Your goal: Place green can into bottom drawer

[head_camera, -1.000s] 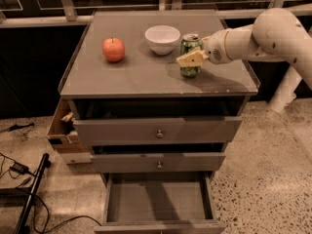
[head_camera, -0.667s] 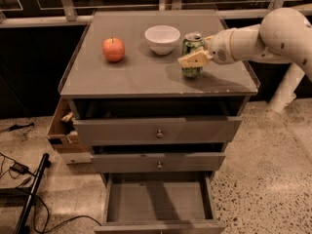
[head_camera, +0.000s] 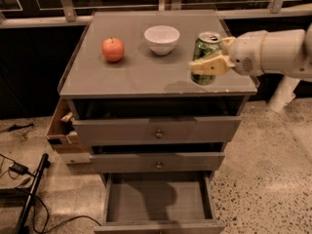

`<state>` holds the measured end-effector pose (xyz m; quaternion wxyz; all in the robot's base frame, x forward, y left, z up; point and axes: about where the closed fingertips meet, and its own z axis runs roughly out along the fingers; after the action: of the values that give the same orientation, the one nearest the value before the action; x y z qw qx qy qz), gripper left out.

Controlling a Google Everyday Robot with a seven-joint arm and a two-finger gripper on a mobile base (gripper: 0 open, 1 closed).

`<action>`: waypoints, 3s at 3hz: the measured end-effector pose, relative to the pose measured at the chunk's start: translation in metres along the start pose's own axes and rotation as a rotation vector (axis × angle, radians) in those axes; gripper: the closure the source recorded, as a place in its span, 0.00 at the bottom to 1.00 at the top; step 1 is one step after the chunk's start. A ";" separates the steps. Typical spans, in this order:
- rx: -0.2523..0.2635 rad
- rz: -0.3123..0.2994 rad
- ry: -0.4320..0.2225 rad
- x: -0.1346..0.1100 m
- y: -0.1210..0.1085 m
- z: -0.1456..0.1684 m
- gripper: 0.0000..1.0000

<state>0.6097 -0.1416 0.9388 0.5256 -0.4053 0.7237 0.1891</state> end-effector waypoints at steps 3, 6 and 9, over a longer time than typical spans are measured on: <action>-0.011 0.015 0.023 0.018 0.024 -0.044 1.00; -0.130 0.037 -0.073 0.101 0.114 -0.087 1.00; -0.275 -0.026 -0.195 0.272 0.182 0.022 1.00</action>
Offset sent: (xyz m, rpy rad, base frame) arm -0.0145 -0.0248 -0.0007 -0.0051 0.0137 -0.0320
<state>0.4476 -0.1231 0.6540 0.5354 -0.4625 0.6312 0.3179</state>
